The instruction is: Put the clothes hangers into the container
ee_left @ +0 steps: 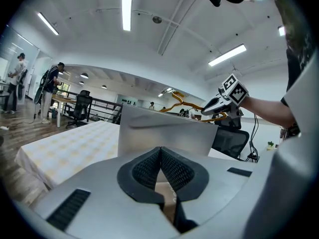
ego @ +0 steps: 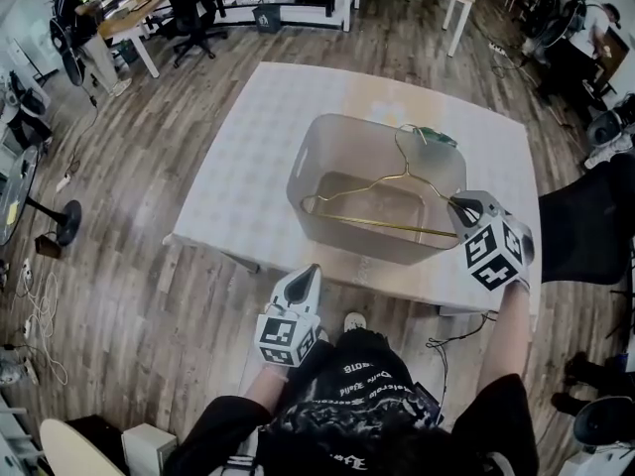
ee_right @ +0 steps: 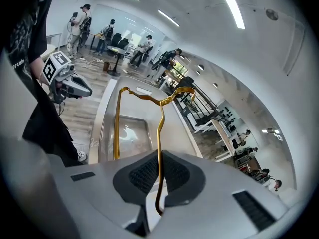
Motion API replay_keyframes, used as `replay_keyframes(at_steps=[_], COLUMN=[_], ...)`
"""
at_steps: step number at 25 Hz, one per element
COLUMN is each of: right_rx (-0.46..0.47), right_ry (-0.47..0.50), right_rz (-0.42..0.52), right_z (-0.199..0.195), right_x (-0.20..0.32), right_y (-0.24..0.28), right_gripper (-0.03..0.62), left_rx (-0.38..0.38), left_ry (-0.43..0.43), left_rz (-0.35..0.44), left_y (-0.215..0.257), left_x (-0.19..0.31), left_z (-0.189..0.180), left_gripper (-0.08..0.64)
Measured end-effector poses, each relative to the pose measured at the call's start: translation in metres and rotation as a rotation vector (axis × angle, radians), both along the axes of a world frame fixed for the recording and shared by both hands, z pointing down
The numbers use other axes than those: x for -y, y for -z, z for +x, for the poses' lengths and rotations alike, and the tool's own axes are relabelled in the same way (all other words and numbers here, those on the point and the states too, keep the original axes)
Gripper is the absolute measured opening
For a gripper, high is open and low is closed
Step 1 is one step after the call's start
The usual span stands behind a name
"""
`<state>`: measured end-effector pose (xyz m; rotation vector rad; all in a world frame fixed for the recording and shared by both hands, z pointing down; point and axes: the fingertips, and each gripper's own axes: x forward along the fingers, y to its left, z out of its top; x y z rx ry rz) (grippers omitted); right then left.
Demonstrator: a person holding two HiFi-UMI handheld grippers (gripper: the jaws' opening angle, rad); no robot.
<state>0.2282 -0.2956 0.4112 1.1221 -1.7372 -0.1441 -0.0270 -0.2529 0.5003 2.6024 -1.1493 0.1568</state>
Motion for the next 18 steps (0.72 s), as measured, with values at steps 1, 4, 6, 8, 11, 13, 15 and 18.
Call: replay_keyframes(at_steps=[1, 4, 6, 8, 11, 13, 15, 18], right_rx=[-0.002, -0.014, -0.032, -0.053, -0.069, -0.073, -0.078, -0.093], right_ry=[0.006, 0.022, 0.038, 0.059, 0.083, 0.094, 0.107, 0.135], right_rz=[-0.008, -0.031, -0.049, -0.066, -0.090, -0.099, -0.110, -0.135], right_z=[-0.001, -0.001, -0.002, -0.002, -0.002, -0.004, -0.007, -0.009], right_x=[0.003, 0.011, 0.015, 0.019, 0.024, 0.029, 0.034, 0.041], right_y=[-0.002, -0.009, -0.013, -0.016, -0.021, -0.024, -0.027, -0.031], right_gripper=[0.017, 0.017, 0.017, 0.017, 0.017, 0.017, 0.017, 0.017], left_rx=[0.002, 0.008, 0.009, 0.012, 0.018, 0.023, 0.025, 0.025], left_ry=[0.008, 0.026, 0.034, 0.039, 0.044, 0.050, 0.057, 0.062], left_rz=[0.000, -0.004, -0.004, -0.006, -0.015, -0.018, -0.017, -0.013], left_y=[0.000, -0.003, -0.004, -0.005, -0.008, -0.010, -0.011, -0.009], left_x=[0.001, 0.006, 0.007, 0.006, 0.007, 0.008, 0.010, 0.014], left_z=[-0.002, -0.006, -0.007, -0.007, -0.008, -0.010, -0.012, -0.013], left_gripper=[0.020, 0.020, 0.020, 0.020, 0.020, 0.020, 0.020, 0.020])
